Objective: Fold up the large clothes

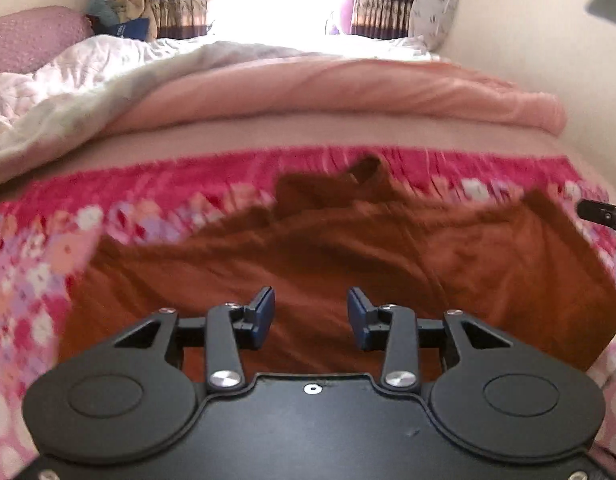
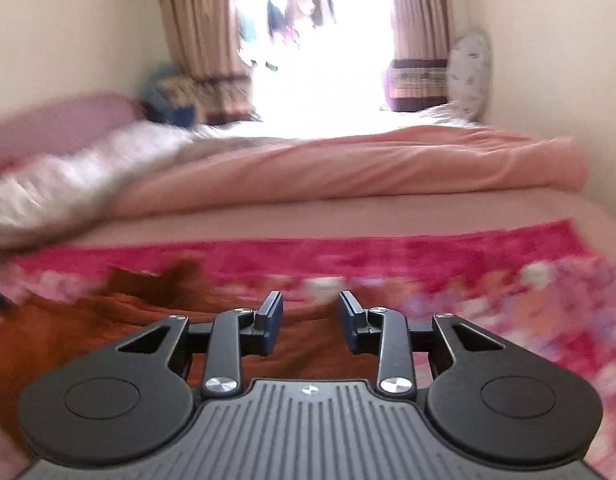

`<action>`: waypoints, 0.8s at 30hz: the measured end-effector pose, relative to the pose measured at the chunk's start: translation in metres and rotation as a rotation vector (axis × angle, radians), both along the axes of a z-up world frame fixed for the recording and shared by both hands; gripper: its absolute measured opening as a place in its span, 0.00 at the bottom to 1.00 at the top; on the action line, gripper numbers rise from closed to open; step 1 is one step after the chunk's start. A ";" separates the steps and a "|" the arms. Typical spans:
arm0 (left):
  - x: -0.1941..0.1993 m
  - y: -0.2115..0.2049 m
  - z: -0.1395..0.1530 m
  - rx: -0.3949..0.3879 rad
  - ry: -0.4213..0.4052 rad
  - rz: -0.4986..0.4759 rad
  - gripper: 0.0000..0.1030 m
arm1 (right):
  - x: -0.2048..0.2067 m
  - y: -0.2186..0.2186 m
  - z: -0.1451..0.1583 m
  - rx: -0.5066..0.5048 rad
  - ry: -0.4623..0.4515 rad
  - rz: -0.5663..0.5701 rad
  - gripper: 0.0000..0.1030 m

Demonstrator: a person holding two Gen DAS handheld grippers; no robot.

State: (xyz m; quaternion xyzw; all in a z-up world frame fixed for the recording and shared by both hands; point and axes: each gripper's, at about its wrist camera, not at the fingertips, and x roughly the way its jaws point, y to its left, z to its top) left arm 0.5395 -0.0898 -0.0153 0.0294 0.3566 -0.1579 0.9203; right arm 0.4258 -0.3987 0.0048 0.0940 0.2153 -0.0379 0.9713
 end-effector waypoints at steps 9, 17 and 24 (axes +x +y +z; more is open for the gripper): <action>0.004 -0.037 -0.065 0.019 -0.087 0.209 0.40 | 0.030 0.110 -0.059 -0.067 -0.016 0.109 0.18; 0.034 -0.035 -0.089 0.093 -0.128 0.226 0.48 | 0.064 0.112 -0.083 -0.110 0.050 0.016 0.09; 0.063 0.053 -0.089 0.036 -0.055 0.424 0.47 | 0.047 0.027 -0.092 -0.066 0.115 -0.166 0.00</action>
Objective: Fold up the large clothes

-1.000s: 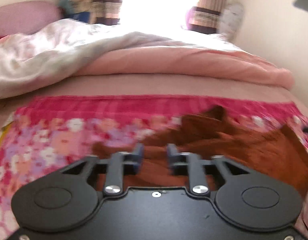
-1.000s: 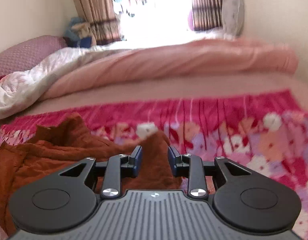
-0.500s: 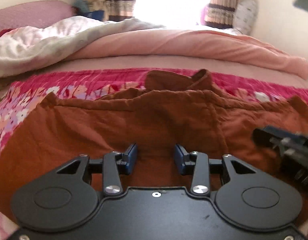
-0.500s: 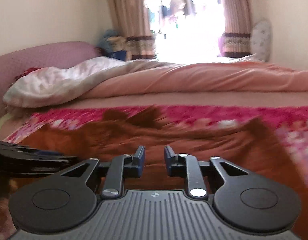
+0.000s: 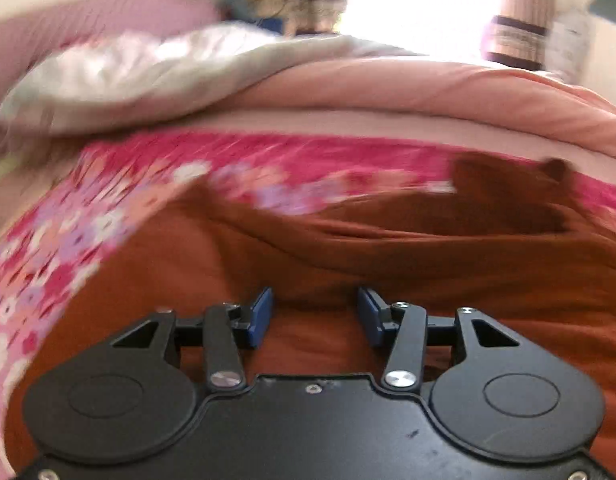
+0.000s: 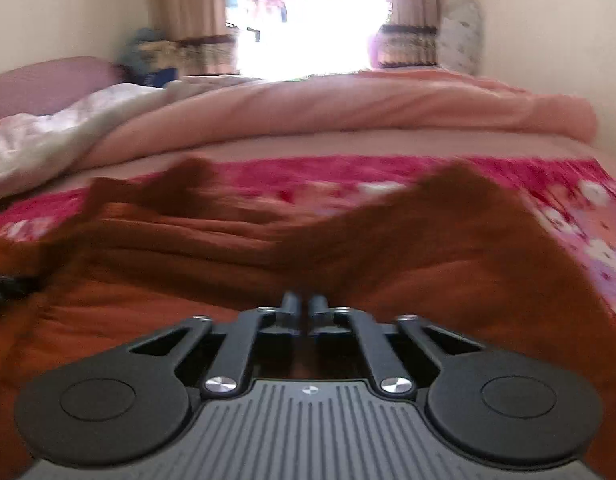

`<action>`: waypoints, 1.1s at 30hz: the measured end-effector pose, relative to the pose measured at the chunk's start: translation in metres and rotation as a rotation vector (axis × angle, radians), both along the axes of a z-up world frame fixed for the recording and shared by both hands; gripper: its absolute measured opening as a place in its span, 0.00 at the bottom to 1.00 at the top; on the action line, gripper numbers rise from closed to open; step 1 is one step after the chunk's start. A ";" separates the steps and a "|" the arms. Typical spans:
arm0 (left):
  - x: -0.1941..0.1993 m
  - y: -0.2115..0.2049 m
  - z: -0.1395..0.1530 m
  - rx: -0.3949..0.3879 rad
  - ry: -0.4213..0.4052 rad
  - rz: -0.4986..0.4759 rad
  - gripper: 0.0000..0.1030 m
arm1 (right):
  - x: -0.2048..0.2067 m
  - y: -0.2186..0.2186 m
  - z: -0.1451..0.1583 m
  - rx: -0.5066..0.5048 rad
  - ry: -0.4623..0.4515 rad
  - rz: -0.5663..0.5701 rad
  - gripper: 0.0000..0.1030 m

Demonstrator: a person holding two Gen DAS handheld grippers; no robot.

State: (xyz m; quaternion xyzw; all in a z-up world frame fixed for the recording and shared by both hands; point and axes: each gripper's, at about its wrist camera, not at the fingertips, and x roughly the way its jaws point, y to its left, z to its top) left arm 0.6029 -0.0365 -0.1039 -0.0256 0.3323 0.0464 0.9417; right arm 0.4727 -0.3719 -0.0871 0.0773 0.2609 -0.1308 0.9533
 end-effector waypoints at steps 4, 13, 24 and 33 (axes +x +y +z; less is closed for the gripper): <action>0.002 0.055 0.012 -0.085 0.033 0.108 0.05 | -0.019 -0.030 0.008 0.016 -0.025 -0.090 0.00; -0.099 0.021 0.053 -0.228 -0.066 -0.032 0.53 | -0.058 0.045 0.039 0.074 -0.119 0.092 0.14; -0.129 -0.047 -0.002 0.104 -0.175 -0.158 0.67 | -0.057 0.112 -0.004 0.010 -0.094 0.262 0.00; -0.123 0.079 0.009 0.009 -0.118 0.109 0.65 | -0.112 0.013 0.001 0.029 -0.093 -0.127 0.07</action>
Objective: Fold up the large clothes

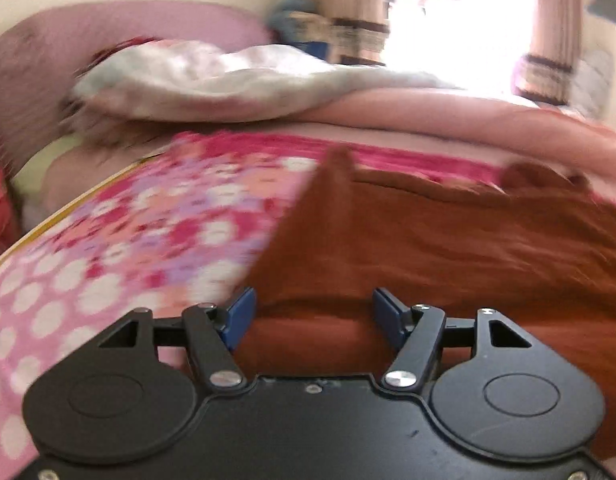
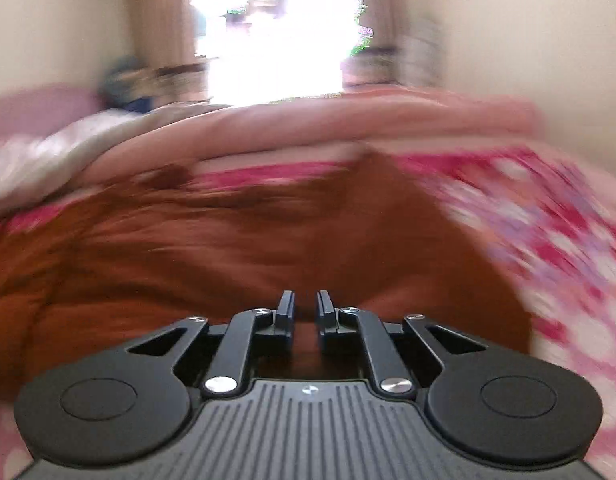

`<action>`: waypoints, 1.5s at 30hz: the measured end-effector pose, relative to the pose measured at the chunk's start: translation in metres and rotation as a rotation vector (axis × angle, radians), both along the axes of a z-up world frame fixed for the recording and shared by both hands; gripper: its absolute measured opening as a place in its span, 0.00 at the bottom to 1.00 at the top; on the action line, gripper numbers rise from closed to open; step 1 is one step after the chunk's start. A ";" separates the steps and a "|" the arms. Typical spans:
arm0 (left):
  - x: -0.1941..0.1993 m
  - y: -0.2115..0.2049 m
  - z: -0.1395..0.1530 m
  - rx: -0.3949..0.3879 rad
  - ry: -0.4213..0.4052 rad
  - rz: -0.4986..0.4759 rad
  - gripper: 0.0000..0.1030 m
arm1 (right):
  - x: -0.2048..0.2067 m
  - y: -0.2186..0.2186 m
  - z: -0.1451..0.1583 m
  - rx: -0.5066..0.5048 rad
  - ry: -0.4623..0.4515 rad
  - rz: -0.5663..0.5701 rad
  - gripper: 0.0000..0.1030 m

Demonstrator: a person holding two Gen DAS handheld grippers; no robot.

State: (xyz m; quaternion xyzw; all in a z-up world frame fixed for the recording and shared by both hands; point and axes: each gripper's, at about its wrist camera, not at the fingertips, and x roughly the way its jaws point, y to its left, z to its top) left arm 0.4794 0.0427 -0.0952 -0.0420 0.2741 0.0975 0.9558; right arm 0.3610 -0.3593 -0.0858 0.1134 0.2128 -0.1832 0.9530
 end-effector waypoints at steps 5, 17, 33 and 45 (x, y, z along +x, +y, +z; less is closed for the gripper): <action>0.007 0.031 -0.035 -0.099 0.032 0.037 0.83 | -0.004 -0.010 -0.014 0.004 0.013 -0.012 0.04; -0.052 -0.006 0.030 -0.111 -0.070 -0.128 0.79 | -0.072 -0.020 0.020 0.226 -0.168 -0.036 0.71; -0.005 -0.143 -0.017 0.111 0.077 -0.366 0.84 | -0.080 -0.037 -0.018 0.525 -0.168 -0.086 0.69; -0.013 -0.121 -0.006 0.018 0.200 -0.371 0.84 | -0.069 -0.030 -0.028 0.644 -0.148 -0.029 0.69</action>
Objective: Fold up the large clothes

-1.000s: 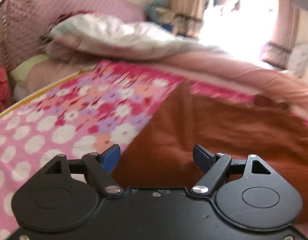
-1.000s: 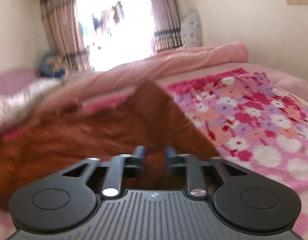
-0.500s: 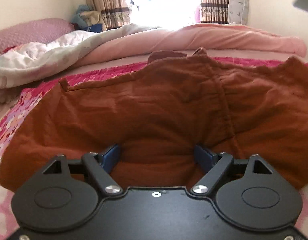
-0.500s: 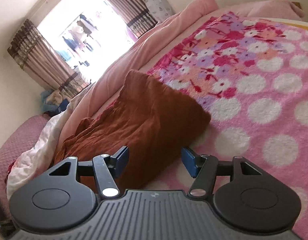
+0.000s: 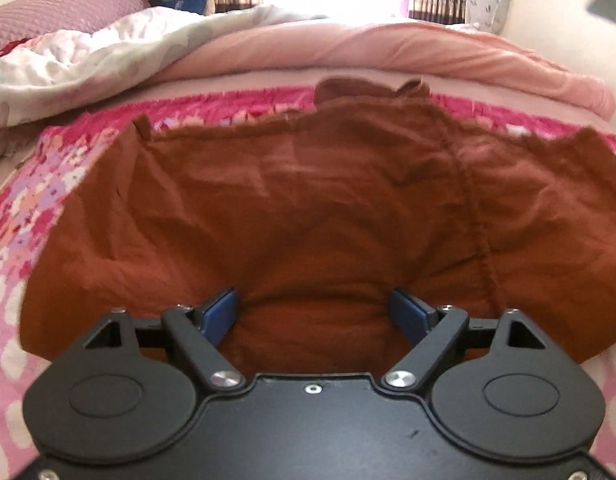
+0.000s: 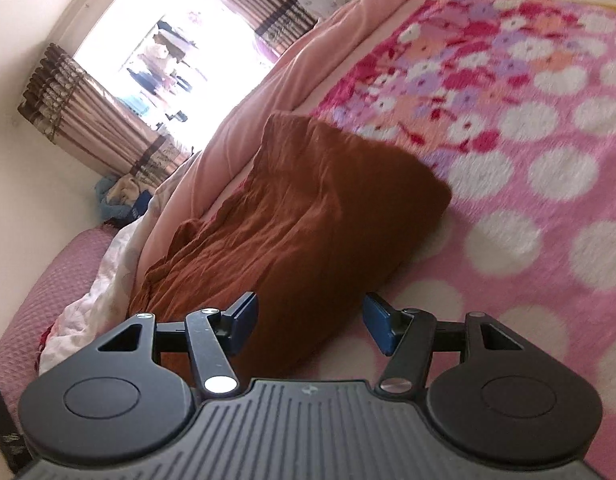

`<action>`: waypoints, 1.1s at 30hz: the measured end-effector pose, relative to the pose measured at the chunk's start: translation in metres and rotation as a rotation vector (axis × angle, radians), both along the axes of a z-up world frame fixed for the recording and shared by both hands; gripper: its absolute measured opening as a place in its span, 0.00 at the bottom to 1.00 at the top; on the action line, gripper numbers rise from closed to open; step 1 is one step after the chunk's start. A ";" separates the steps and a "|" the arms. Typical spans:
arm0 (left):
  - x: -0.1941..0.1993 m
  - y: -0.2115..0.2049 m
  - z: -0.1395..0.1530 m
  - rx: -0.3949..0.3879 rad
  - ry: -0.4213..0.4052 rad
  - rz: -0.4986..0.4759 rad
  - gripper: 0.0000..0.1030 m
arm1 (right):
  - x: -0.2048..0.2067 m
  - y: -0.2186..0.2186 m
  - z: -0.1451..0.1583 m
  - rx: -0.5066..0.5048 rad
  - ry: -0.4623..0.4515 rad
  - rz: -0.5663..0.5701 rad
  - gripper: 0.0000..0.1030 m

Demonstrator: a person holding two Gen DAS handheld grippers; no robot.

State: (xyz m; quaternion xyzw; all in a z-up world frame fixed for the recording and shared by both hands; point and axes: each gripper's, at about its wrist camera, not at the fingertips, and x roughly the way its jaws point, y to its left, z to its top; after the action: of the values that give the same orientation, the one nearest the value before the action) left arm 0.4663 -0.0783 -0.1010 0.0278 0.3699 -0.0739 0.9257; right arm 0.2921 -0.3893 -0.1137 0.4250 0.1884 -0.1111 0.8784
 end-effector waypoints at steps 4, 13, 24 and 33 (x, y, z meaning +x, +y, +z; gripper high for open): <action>0.001 -0.003 -0.011 0.030 -0.040 -0.018 0.86 | 0.006 -0.001 -0.010 0.069 -0.010 -0.028 0.69; 0.006 0.003 -0.010 -0.001 -0.047 -0.047 0.90 | 0.032 -0.006 -0.019 0.124 -0.031 -0.147 0.72; 0.073 -0.014 0.022 -0.076 0.006 -0.072 0.90 | 0.021 -0.002 -0.028 0.214 -0.069 -0.240 0.61; 0.091 -0.013 0.010 -0.070 -0.008 -0.044 0.94 | 0.030 0.000 -0.028 0.137 -0.055 -0.226 0.56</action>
State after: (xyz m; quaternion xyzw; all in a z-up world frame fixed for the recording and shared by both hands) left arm 0.5569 -0.0911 -0.0906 0.0039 0.3627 -0.1072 0.9257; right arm 0.3221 -0.3895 -0.1413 0.5055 0.1224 -0.1846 0.8339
